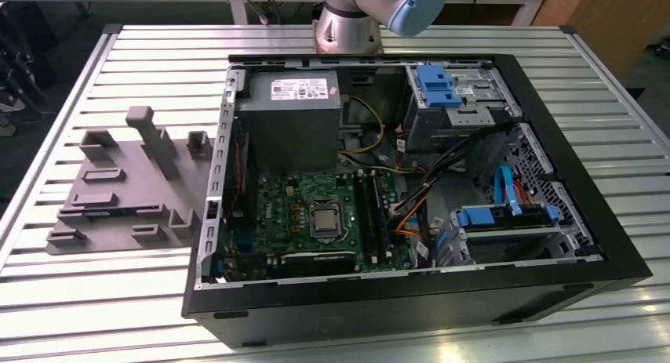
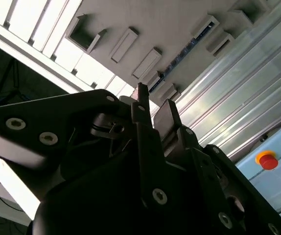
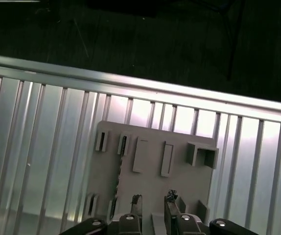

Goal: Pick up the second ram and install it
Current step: 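Pick up the second ram and move it above second insertion slot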

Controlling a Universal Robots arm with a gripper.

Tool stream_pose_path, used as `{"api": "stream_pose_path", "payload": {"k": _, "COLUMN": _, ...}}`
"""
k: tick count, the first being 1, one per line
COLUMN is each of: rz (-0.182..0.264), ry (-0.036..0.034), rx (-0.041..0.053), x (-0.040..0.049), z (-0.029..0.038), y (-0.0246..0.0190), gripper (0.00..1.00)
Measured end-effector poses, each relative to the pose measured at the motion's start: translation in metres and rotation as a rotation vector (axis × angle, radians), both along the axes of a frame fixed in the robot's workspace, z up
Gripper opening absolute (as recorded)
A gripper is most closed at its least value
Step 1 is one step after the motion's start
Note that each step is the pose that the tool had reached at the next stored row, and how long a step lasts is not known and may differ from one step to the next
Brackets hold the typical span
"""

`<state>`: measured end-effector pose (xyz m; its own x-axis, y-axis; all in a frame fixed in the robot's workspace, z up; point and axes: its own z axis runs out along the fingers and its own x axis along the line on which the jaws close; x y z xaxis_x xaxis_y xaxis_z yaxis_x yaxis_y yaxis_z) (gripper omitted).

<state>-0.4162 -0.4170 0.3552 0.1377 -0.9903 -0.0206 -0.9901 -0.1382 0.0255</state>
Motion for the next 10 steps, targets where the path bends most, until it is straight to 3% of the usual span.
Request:
{"api": "stream_pose_path", "payload": {"k": 5, "rz": -0.012, "ry": -0.0019, "rx": 0.0001, "x": -0.0001, "z": -0.0052, "y": -0.0004, "gripper": 0.32}}
{"api": "stream_pose_path", "payload": {"k": 10, "rz": -0.012, "ry": -0.0021, "rx": 0.0, "x": -0.0001, "z": -0.0111, "y": -0.0066, "gripper": 0.32}}
